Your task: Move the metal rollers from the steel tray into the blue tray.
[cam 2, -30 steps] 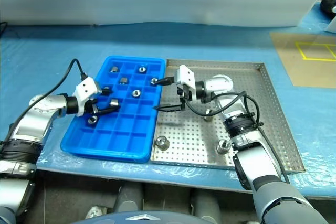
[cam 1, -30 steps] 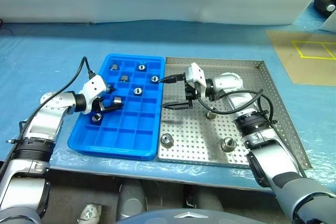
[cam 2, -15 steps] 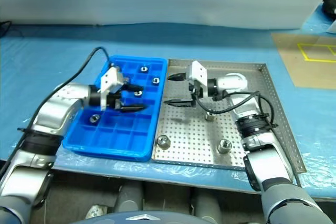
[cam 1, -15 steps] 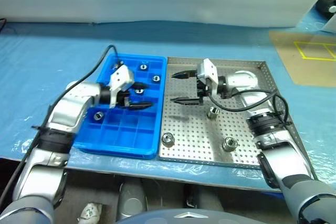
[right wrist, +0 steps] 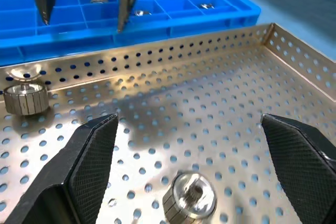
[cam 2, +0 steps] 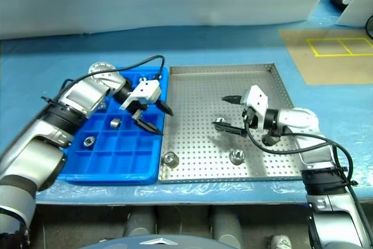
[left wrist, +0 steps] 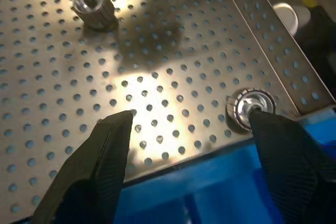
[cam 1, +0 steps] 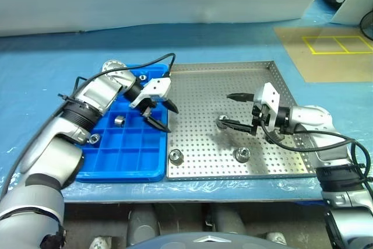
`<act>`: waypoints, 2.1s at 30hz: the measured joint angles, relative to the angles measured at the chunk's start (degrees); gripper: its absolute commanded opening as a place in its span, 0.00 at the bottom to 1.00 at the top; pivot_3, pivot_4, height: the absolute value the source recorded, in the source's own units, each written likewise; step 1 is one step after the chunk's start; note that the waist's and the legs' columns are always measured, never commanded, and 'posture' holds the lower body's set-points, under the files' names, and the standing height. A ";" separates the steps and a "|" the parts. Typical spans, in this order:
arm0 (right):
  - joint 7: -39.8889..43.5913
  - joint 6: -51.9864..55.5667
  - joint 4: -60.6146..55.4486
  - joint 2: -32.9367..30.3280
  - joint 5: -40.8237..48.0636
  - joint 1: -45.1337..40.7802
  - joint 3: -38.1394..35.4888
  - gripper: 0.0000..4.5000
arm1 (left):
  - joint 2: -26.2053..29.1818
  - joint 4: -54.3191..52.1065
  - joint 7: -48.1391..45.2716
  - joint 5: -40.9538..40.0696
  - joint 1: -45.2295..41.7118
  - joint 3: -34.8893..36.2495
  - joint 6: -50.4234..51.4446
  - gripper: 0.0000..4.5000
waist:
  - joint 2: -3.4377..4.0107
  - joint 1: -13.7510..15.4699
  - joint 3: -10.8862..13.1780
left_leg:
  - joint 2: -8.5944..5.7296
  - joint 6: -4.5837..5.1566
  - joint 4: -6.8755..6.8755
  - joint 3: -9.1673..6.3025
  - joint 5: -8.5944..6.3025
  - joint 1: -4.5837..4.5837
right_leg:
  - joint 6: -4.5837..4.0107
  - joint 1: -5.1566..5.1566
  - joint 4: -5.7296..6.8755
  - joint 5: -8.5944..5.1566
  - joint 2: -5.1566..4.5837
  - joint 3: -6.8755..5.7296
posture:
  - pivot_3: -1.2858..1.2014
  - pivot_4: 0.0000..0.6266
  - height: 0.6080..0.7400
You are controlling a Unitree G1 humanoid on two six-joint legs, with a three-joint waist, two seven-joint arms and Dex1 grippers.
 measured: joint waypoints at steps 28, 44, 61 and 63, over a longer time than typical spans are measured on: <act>-8.14 6.08 -12.13 1.61 3.91 9.37 1.34 1.00 | 4.06 -22.93 2.65 0.21 8.77 -6.82 1.65 0.83 | 0.02 -2.04 -0.01 | -0.07 0.01 0.12 0.09 -0.01 0.25 | 0.15 0.21 0.03 0.07 -0.01 0.22 | 0.43 0.24 1.00; -8.78 6.32 -12.13 2.02 4.65 9.46 1.51 1.00 | 2.02 -28.16 3.98 13.15 13.58 -0.44 -2.00 0.83 | 0.18 -2.66 -0.11 | -0.08 0.02 -0.08 0.20 -0.02 0.92 | 0.17 0.56 0.02 0.05 0.07 0.41 | 0.42 0.24 1.00; -9.02 6.73 -12.13 1.95 4.95 9.73 1.51 1.00 | -0.75 -23.85 4.25 19.26 14.28 0.37 -16.25 0.83 | 0.27 -2.68 -0.17 | -0.08 0.03 -0.05 0.25 -0.02 1.10 | 0.23 0.58 0.08 0.05 0.19 0.62 | 0.43 0.24 1.00; -9.01 6.88 -12.13 1.95 4.95 9.73 1.51 1.00 | -0.74 -24.05 4.25 19.71 14.31 0.41 -17.16 0.83 | 0.28 -2.68 -0.18 | -0.08 0.02 -0.05 0.24 -0.02 1.11 | 0.38 0.58 0.08 -0.03 0.19 0.62 | 0.43 0.24 1.00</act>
